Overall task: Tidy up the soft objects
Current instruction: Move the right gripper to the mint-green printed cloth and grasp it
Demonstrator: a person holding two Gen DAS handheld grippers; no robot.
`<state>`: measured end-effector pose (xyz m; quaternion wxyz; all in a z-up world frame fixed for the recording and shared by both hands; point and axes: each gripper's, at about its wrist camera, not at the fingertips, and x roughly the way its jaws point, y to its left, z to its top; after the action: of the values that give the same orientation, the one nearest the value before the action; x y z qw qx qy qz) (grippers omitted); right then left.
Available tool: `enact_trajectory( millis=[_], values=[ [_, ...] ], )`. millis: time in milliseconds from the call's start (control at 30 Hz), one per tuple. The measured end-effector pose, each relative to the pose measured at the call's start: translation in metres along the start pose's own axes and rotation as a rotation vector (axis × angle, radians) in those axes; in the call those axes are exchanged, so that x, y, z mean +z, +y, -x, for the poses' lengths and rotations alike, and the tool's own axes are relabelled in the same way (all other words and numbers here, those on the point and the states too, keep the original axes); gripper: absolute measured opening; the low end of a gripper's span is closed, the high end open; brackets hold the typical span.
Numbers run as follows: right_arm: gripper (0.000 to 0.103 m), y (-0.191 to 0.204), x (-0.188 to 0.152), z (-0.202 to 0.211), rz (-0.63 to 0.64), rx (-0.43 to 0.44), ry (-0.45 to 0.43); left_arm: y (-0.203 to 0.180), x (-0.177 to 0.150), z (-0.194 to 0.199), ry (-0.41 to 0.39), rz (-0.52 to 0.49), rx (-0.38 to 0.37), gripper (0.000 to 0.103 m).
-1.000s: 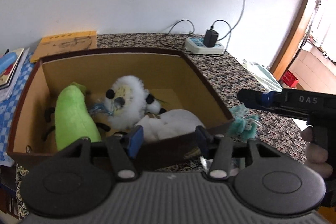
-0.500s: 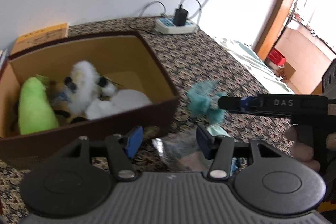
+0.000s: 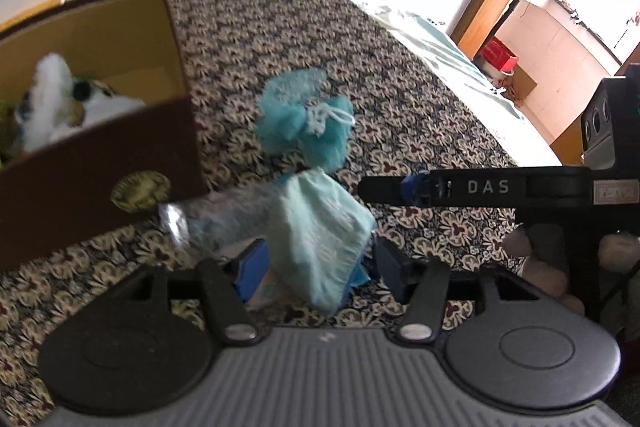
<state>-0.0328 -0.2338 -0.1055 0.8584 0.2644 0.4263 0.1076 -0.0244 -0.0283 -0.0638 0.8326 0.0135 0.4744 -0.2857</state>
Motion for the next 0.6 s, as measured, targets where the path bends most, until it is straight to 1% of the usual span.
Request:
enact_trajectory(
  millis=[100,200,267,367,433,500,600],
  values=[
    [0.016,-0.008,0.001,-0.001,0.000,0.009,0.019,-0.005,-0.001,-0.007,0.009,0.008,0.014,0.061],
    [0.017,-0.016,0.001,-0.004,-0.017,0.031,0.039,-0.008,-0.003,-0.017,0.020,0.012,0.059,0.061],
    [0.020,-0.021,0.001,-0.007,-0.030,0.046,0.064,-0.010,-0.004,-0.020,0.019,0.016,0.073,0.061],
    [0.020,-0.028,0.003,-0.014,-0.050,0.061,0.099,-0.014,-0.003,-0.022,0.009,0.017,0.090,0.059],
    [0.020,-0.031,0.003,-0.017,-0.053,0.063,0.107,-0.015,-0.003,-0.026,0.011,0.018,0.114,0.051],
    [0.019,-0.032,0.003,-0.020,-0.038,0.065,0.109,-0.016,-0.003,-0.029,0.021,0.020,0.127,0.036],
    [0.020,-0.030,0.005,-0.021,-0.014,0.077,0.109,-0.016,-0.004,-0.030,0.026,0.028,0.123,0.024]
  ],
)
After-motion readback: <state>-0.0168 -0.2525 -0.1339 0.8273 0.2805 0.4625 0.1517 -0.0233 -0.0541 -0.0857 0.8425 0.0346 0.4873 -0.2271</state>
